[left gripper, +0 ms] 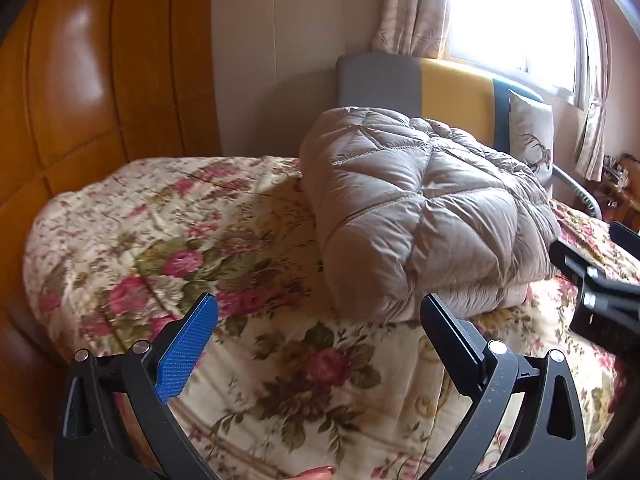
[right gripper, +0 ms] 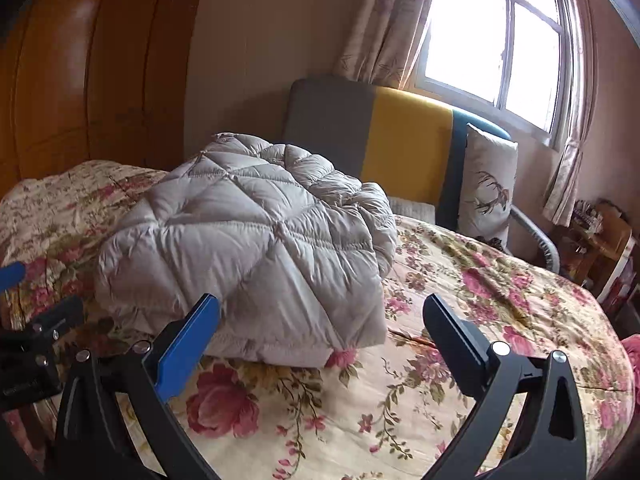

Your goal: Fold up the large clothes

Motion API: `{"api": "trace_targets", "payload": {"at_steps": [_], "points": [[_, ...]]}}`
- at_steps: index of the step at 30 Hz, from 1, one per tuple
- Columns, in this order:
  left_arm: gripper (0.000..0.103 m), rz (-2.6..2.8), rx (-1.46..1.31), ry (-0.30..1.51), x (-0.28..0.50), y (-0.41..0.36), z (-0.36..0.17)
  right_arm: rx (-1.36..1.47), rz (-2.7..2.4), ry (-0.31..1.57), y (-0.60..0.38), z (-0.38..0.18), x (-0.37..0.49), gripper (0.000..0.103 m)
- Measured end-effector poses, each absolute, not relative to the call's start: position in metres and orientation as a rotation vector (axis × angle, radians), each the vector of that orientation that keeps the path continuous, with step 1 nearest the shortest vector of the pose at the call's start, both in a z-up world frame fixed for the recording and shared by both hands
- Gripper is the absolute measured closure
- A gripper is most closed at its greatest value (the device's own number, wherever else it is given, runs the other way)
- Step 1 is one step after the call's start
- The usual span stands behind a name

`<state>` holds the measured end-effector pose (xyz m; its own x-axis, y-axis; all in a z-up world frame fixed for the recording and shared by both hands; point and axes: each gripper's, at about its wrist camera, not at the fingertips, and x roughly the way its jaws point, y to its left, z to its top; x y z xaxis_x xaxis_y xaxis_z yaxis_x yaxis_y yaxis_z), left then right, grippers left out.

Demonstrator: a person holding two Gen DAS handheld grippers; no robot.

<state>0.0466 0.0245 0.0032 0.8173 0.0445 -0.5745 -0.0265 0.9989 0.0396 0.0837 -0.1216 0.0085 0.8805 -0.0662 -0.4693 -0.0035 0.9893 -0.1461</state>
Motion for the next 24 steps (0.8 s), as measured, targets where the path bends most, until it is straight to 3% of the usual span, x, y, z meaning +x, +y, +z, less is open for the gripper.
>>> {"api": "trace_targets", "payload": {"at_steps": [9, 24], "points": [[0.003, 0.068, 0.011, 0.648, 0.032, 0.033, 0.005, -0.061, -0.051, 0.486, -0.127, 0.0, 0.042, 0.002], [0.003, 0.089, -0.002, 0.627, 0.022, 0.039, 0.013, 0.046, -0.043, 0.54, -0.138, 0.001, 0.045, 0.002]]}}
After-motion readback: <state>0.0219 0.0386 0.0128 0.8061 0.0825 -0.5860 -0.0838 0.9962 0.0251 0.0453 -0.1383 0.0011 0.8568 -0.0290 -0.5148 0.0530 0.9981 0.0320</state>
